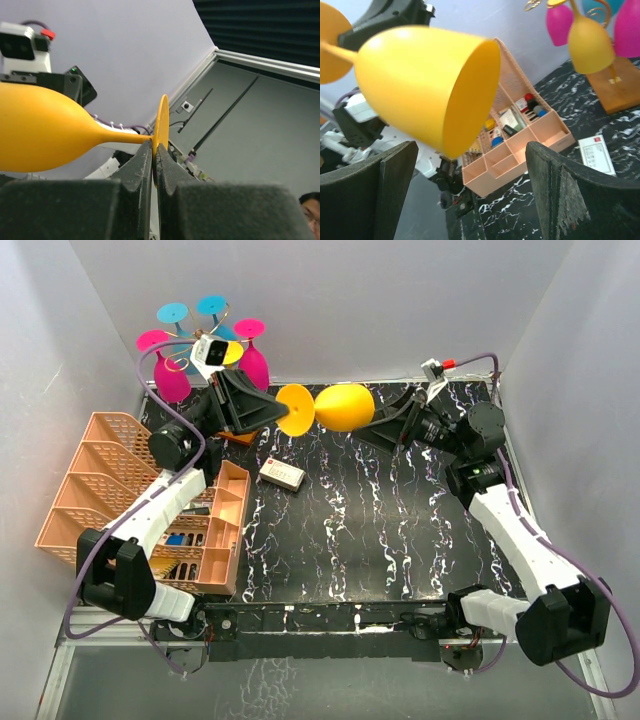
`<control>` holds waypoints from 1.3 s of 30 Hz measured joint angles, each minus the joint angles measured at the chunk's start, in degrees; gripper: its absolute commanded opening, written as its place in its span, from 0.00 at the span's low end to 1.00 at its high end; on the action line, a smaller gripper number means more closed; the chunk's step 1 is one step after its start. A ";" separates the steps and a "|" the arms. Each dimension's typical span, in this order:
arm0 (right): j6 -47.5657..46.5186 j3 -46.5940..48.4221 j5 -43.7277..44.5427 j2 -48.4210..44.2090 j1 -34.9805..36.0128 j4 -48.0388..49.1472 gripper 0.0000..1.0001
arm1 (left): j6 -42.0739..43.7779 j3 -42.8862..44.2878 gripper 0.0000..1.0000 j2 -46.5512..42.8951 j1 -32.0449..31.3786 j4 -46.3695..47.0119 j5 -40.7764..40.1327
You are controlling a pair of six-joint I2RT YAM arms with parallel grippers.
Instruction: Take the wine glass off the wine glass rack
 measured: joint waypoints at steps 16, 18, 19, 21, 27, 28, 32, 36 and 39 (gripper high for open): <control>21.68 -3.04 -9.77 -0.02 -1.38 35.17 0.87 | -1.49 -3.26 0.00 1.97 -5.33 2.78 -3.15; 21.27 -3.80 -8.72 -2.03 -1.42 34.84 0.76 | -1.75 -3.26 0.00 1.99 -5.46 3.19 -3.63; 21.46 -4.61 -7.80 -2.86 -1.42 35.43 0.73 | -1.86 -3.23 0.00 1.99 -5.53 3.54 -3.80; 23.74 -6.95 -6.03 -3.98 -1.42 38.40 0.64 | -2.19 -3.21 0.00 1.99 -5.62 3.82 -4.02; 34.42 -11.87 -0.81 -3.06 -1.46 52.76 0.39 | -3.15 -3.10 0.00 2.12 -6.51 4.09 -4.96; 36.13 -11.91 -0.15 -2.58 -1.51 55.12 0.35 | -3.45 -2.82 0.00 2.27 -6.73 4.24 -5.31; 40.52 -11.91 1.49 -1.27 -1.70 61.59 0.20 | -4.28 -2.10 0.00 2.75 -7.56 4.76 -5.99; 42.36 -11.91 2.45 -1.27 -1.68 62.23 0.07 | -4.50 -1.70 0.11 3.06 -8.07 4.83 -6.64; 42.75 -11.91 2.78 -2.10 -1.44 62.20 0.07 | -3.56 -1.70 0.37 3.08 -8.07 4.37 -6.73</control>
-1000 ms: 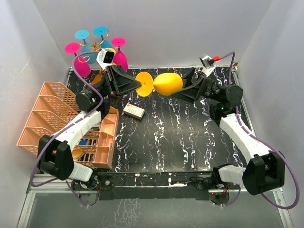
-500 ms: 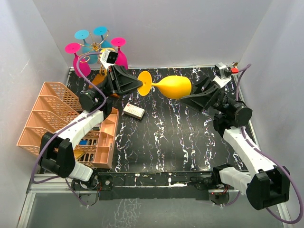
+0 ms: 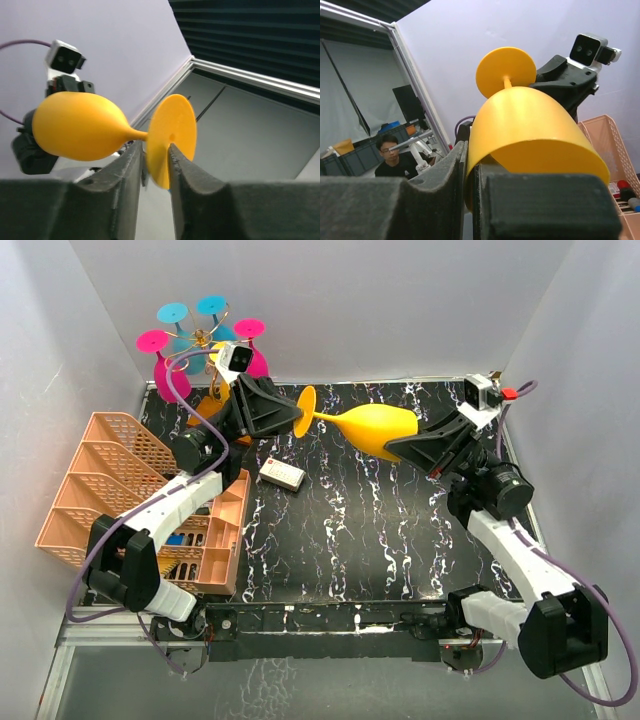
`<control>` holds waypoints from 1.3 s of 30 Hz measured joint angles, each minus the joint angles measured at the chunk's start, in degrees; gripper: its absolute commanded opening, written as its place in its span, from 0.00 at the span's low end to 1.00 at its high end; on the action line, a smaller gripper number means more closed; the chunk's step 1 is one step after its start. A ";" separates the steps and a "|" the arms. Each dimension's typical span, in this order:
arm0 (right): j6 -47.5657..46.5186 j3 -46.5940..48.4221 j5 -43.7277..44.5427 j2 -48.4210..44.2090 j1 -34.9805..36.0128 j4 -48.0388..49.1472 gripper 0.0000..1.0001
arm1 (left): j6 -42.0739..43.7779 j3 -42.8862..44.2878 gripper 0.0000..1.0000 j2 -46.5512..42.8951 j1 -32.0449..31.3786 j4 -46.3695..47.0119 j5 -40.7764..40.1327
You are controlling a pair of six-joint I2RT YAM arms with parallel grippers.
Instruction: Take the wine glass off the wine glass rack
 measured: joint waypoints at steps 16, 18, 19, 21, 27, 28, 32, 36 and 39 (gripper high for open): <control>-41.46 7.69 31.63 -27.10 0.09 -60.63 0.07 | 13.16 -6.86 0.97 -0.39 0.42 -2.73 -0.15; -42.53 8.33 42.14 -28.04 0.09 -69.46 0.07 | 17.16 -6.91 0.97 -1.38 0.42 -6.82 -0.11; -42.91 8.74 46.84 -27.74 0.07 -74.12 0.07 | 19.41 -6.91 0.97 -2.32 0.42 -9.55 -0.09; -42.84 9.81 54.51 -25.86 0.02 -83.10 0.07 | 24.02 -6.91 0.97 -4.81 0.44 -15.96 -0.26; -39.15 18.03 69.99 -12.39 0.02 -109.81 0.07 | 39.58 -6.32 0.97 -13.92 0.42 -39.12 -3.65; -38.05 20.06 71.82 -9.42 0.02 -114.03 0.07 | 42.27 -5.92 0.97 -14.99 0.42 -42.99 -4.72; -34.10 26.82 76.35 0.02 0.02 -126.84 0.07 | 49.66 -4.94 0.97 -16.98 0.42 -54.03 -8.41; -32.20 30.10 75.76 6.10 -0.92 -133.46 0.07 | 53.31 -4.85 0.97 -17.05 0.42 -60.13 -10.54; -32.06 30.12 71.69 8.48 -4.31 -135.23 0.07 | 55.15 -4.83 0.97 -17.09 0.42 -62.99 -11.21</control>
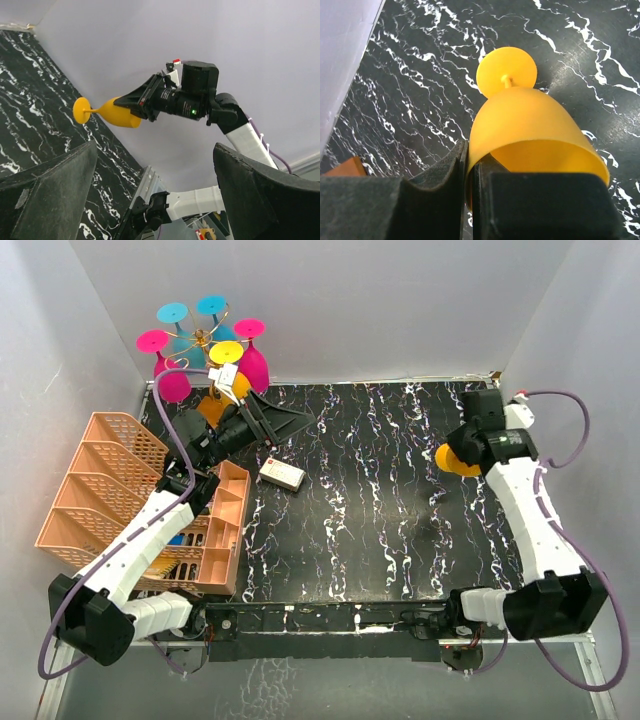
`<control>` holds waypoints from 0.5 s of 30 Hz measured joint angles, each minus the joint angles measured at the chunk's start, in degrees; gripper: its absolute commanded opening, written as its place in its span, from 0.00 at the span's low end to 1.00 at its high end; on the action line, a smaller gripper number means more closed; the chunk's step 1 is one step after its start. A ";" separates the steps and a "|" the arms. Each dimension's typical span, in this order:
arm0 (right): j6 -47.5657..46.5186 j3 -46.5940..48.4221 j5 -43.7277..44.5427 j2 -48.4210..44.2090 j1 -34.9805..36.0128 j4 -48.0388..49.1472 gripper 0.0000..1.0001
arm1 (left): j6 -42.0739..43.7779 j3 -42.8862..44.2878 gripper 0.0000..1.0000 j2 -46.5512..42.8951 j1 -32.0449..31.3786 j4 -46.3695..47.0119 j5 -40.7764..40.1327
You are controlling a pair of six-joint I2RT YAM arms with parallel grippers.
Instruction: Take the wine glass off the wine glass rack
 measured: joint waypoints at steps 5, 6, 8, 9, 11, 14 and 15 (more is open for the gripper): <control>-1.27 0.17 -12.31 5.07 -13.66 0.09 0.07 | 3.54 0.22 0.97 -0.96 0.00 -5.01 -1.81; -2.03 0.61 -14.69 7.13 -15.58 -0.26 0.07 | 4.20 0.39 0.97 -1.33 0.00 -5.95 -2.21; -3.74 2.54 -19.56 12.28 -18.58 -1.38 0.07 | 5.53 0.85 0.97 -2.10 0.00 -7.54 -2.71; -4.55 3.56 -21.24 14.60 -19.58 -1.92 0.07 | 6.21 1.22 0.97 -2.45 0.00 -8.22 -2.89; -6.62 7.74 -23.30 21.59 -21.35 -4.83 0.07 | 7.30 1.86 0.97 -2.99 0.00 -9.29 -3.32; -8.00 11.67 -23.65 25.59 -22.71 -6.12 0.07 | 8.50 2.29 0.97 -3.72 0.00 -10.10 -3.76; -8.57 12.68 -23.32 26.21 -22.93 -6.32 0.07 | 8.72 2.32 0.97 -3.78 0.00 -10.16 -3.82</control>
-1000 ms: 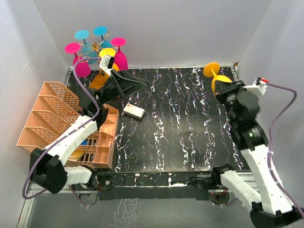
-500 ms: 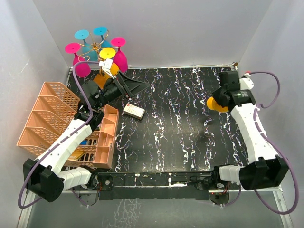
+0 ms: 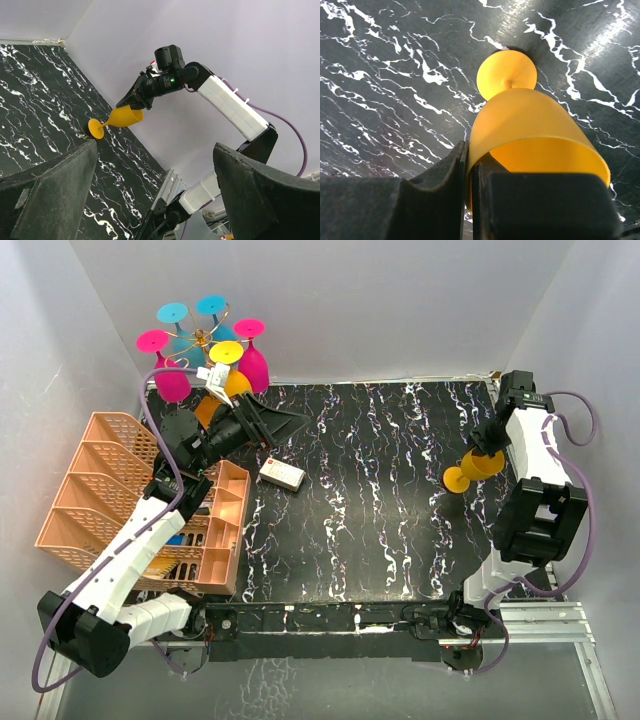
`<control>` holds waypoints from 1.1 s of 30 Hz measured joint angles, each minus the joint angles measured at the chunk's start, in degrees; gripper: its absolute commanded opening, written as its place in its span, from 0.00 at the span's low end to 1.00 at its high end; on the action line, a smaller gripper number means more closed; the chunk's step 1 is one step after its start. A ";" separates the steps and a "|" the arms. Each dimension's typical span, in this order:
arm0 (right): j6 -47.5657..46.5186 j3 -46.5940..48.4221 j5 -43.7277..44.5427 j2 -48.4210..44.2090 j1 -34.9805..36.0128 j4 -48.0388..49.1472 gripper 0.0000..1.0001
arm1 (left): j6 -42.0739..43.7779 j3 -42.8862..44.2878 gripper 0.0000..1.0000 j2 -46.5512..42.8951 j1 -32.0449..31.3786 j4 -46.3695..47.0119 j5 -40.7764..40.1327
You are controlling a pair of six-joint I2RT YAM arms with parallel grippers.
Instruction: Take the wine glass off the wine glass rack
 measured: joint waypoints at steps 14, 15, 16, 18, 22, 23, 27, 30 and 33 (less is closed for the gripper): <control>-0.96 0.63 2.95 0.50 -0.07 -2.34 0.30 | 0.31 0.00 0.97 2.51 0.00 -0.09 -0.09; -0.94 0.63 3.13 0.50 -0.07 -2.36 0.31 | 0.33 0.02 0.97 2.54 0.00 -0.09 -0.09; -0.96 0.63 3.43 0.50 -0.07 -2.38 0.33 | 0.35 0.02 0.97 2.54 0.00 -0.09 -0.09; -0.92 0.63 4.15 0.50 -0.04 -2.51 0.39 | 0.44 0.04 0.97 2.54 0.00 -0.09 -0.09; -0.90 1.07 6.69 0.50 0.81 -3.06 0.50 | 0.57 0.33 0.97 2.69 0.00 -0.09 -0.09; -0.87 1.22 7.06 0.50 1.11 -3.13 0.55 | 0.59 0.42 0.97 2.75 0.00 -0.09 -0.07; -0.42 2.23 9.11 -0.02 3.19 -3.74 0.82 | 0.66 0.63 0.97 2.89 0.00 -0.13 0.00; -0.26 3.67 11.65 -0.68 5.42 -4.35 0.99 | 1.09 0.79 0.97 2.89 0.00 -0.37 0.00; -0.28 5.66 14.38 -1.64 7.74 -5.03 1.00 | 1.81 1.20 0.97 2.86 0.00 -1.27 -0.11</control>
